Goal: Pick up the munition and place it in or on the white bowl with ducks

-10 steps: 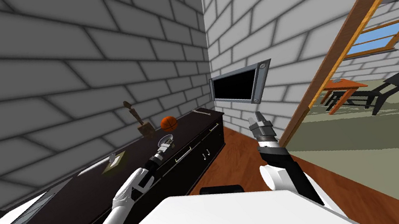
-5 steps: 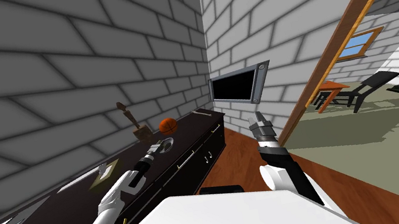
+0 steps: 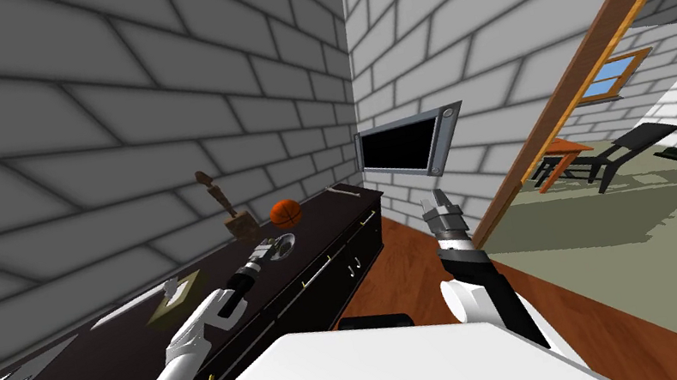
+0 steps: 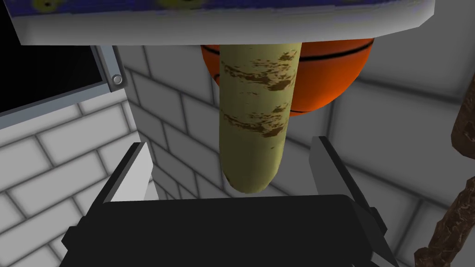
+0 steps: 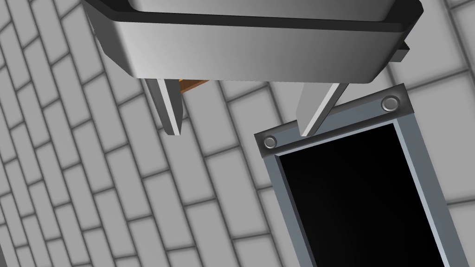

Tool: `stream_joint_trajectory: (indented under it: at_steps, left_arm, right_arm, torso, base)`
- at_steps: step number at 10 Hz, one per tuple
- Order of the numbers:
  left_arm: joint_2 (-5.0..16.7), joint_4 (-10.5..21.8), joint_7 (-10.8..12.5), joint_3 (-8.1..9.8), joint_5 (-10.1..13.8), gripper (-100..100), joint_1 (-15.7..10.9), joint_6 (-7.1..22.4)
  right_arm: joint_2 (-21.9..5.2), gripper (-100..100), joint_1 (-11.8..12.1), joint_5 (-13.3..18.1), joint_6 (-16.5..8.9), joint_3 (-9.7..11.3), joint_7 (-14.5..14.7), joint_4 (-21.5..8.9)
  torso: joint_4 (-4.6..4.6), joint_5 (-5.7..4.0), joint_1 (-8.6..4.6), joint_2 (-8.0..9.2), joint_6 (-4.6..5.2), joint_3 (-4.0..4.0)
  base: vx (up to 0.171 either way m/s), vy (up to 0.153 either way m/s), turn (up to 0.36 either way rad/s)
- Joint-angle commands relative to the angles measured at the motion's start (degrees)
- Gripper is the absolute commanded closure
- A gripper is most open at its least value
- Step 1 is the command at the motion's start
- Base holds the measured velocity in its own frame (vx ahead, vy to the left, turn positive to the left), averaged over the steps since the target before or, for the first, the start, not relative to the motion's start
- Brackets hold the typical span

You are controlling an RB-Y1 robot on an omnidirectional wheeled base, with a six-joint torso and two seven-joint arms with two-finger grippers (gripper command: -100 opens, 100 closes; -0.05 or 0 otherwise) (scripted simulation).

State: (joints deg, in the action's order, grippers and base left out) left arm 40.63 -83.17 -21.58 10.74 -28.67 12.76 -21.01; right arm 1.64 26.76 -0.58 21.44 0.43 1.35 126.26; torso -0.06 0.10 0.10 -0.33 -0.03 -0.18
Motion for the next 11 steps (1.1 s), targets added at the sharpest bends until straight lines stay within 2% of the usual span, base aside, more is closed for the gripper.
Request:
stream_joint_trajectory:
  at_steps: [1,2,3,4,5,10,11]
  left_arm:
    - [0.0,0.0,0.0,0.0,0.0,-100,0.0,0.0]
    - [0.0,0.0,0.0,0.0,0.0,0,0.0,0.0]
    - [2.08,-0.75,1.6,0.23,0.57,-100,0.3,0.65]
    - [3.12,-1.12,2.4,0.34,0.85,-100,0.45,0.98]
    - [5.2,-1.87,3.99,0.56,1.42,-100,0.75,1.63]
    - [10.4,-3.74,7.99,1.13,2.83,-100,1.5,3.26]
    - [9.61,-3.6,7.34,1.11,2.63,-100,1.53,2.99]
  right_arm:
    - [0.0,0,0.0,0.0,0.0,0.0,0.0,0.0]
    - [0.0,0,0.0,0.0,0.0,0.0,0.0,0.0]
    - [0.0,0,0.0,0.0,0.0,0.0,0.0,0.0]
    - [0.0,0,0.0,0.0,0.0,0.0,0.0,0.0]
    - [0.0,0,0.0,0.0,0.0,0.0,0.0,0.0]
    - [0.0,0,0.0,0.0,0.0,0.0,0.0,0.0]
    - [0.0,0,0.0,0.0,0.0,0.0,0.0,0.0]
  torso:
    - [0.0,0.0,0.0,0.0,0.0,0.0]
    - [0.0,0.0,0.0,0.0,0.0,0.0]
    - [0.0,0.0,-0.01,0.01,0.0,0.0]
    - [0.01,-0.02,-0.07,0.03,0.0,0.02]
    - [0.01,-0.04,-0.14,0.05,0.0,0.03]
    - [0.01,-0.03,-0.11,0.05,0.0,0.03]
    - [0.01,-0.03,-0.11,0.06,0.0,0.03]
  base:
    - [0.0,0.0,0.0]
    - [0.0,0.0,0.0]
    - [-0.009,-0.021,-0.006]
    - [-0.013,-0.039,-0.002]
    - [-0.021,-0.053,-0.003]
    - [-0.016,-0.034,-0.002]
    - [-0.006,-0.012,0.001]
